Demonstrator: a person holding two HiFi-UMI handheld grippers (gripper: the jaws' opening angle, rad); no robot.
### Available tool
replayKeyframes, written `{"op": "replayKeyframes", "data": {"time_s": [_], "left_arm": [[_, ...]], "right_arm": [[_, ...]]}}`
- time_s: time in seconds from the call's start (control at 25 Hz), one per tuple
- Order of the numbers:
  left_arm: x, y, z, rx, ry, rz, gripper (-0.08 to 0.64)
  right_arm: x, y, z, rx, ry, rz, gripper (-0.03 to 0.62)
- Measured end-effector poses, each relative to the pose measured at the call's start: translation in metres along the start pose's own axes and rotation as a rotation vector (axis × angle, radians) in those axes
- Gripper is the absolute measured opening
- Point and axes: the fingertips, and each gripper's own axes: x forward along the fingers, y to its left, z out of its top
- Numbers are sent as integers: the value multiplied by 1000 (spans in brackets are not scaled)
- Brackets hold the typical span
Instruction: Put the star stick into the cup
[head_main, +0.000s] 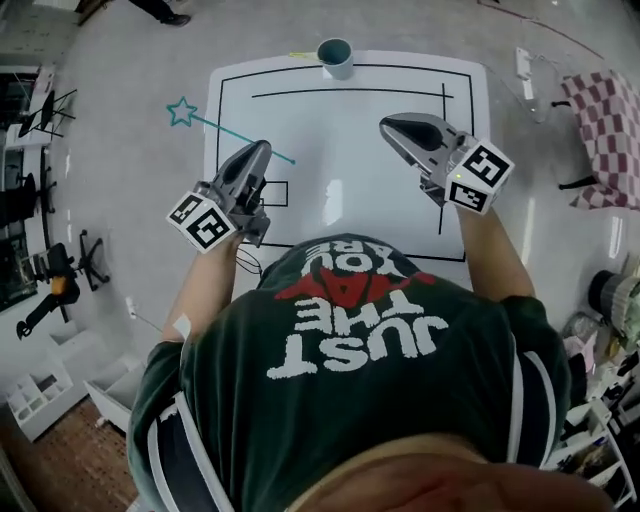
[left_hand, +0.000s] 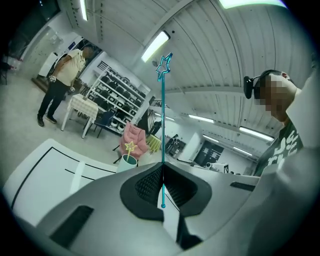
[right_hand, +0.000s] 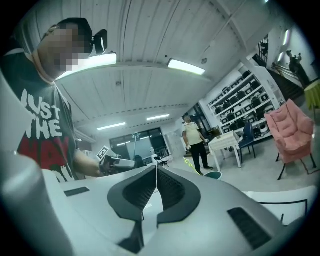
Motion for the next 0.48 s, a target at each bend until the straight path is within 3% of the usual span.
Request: {"op": "replayKeyframes", "data": {"time_s": [0.24,0.48], "left_arm": [[18,72,-5,-11,-11,-97,11],[49,72,-1,-3,-61,-223,11]], "right_arm": [[52,-22,-17,30,33,-123,34],[65,-36,-24,94,54,-205,34]]}}
